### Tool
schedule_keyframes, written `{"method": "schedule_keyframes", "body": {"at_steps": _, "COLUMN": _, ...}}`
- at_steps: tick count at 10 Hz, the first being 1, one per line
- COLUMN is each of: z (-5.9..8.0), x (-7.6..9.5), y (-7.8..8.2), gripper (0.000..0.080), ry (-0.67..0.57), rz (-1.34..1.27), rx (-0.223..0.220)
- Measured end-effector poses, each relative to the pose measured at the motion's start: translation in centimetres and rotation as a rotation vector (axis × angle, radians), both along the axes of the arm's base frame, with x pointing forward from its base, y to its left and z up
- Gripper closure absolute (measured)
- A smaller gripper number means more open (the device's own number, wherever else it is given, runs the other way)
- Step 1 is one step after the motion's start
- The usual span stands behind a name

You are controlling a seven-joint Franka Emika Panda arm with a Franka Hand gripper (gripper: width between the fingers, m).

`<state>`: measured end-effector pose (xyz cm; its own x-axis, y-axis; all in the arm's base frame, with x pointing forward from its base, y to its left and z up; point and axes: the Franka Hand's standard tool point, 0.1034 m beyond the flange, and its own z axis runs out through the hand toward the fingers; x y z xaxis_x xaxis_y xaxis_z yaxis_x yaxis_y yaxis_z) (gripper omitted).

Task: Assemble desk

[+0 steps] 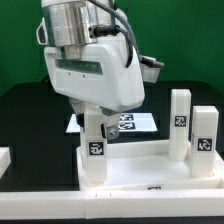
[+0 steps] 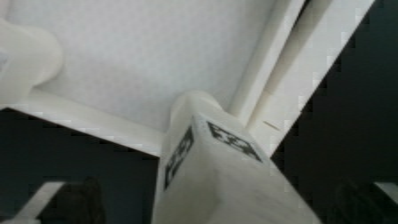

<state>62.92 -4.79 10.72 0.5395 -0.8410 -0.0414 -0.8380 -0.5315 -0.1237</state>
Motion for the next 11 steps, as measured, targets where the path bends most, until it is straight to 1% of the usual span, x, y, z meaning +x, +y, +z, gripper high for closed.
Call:
{"method": "schedule_keyframes", "body": {"at_steps": 2, "z": 0.04, "x": 0.03, "y": 0.03, "gripper": 0.0151, "ry": -0.016, "rz": 0.168, "rx": -0.021}}
{"method": "schedule_keyframes", "body": {"at_steps": 3, "z": 0.27, "x": 0.13, "y": 0.18, "gripper": 0.0151, "ry": -0.029, "rz": 0.438, "rx": -0.077}}
{"method": "schedule_keyframes", "body": {"at_steps": 4, "z": 0.33, "x": 0.08, "y": 0.29, "gripper": 0.0151, "ry": -0.040, "rz": 0.603, "rx": -0.087}}
{"method": "schedule_keyframes", "body": {"at_steps": 5, "z": 0.28, "x": 0.07, "y": 0.13, "gripper": 0.0151, "ry": -0.049, "rz": 0.642, "rx": -0.094}}
{"method": "schedule_keyframes", "body": {"at_steps": 6, "z": 0.21, "x": 0.06, "y": 0.14, "gripper": 0.0274, "ry": -0.047, "rz": 0.628, "rx": -0.092}}
{"method": "schedule_keyframes", "body": {"at_steps": 7, "z": 0.18, "x": 0.05, "y": 0.14, "gripper": 0.0274, "ry": -0.045, "rz": 0.607, "rx": -0.090}}
{"method": "schedule_keyframes", "body": {"at_steps": 8, "z": 0.16, "x": 0.04, "y": 0.12, "gripper": 0.0424, "ry": -0.045, "rz": 0.610, "rx": -0.090}}
{"method": "schedule_keyframes", "body": {"at_steps": 9, "z": 0.14, "x": 0.02, "y": -0.02, "gripper": 0.0514, "ry": -0.044, "rz": 0.605, "rx": -0.091}}
{"method": "schedule_keyframes", "body": {"at_steps": 11, "z": 0.13, "x": 0.07, "y": 0.00, "gripper": 0.0514, "ry": -0.023, "rz": 0.305, "rx": -0.073}}
